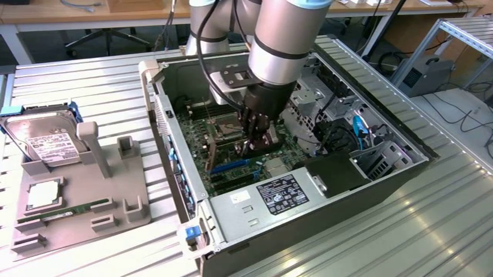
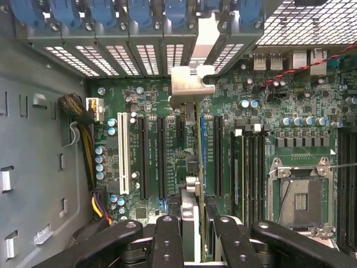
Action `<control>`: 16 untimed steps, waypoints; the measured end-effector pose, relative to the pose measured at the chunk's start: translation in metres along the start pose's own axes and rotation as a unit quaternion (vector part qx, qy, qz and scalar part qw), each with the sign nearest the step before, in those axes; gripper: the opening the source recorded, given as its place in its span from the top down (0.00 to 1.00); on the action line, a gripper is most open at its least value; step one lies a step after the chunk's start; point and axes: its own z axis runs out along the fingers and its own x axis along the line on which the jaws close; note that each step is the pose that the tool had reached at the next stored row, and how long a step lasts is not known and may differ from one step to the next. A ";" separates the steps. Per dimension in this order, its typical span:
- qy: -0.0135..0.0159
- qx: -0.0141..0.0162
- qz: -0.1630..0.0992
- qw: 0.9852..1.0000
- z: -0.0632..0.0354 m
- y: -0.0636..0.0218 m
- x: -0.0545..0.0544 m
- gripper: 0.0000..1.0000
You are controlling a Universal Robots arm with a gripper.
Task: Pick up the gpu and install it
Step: 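Insert the gpu into the slot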
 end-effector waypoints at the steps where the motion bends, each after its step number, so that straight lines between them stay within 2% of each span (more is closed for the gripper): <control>1: 0.000 0.000 0.000 1.000 0.0001 0.0003 0.000 0.73; 9: 0.000 0.000 0.000 1.000 0.0004 0.0049 -0.006 0.73; 16: 0.000 0.000 0.000 1.000 0.0009 0.0091 -0.007 0.73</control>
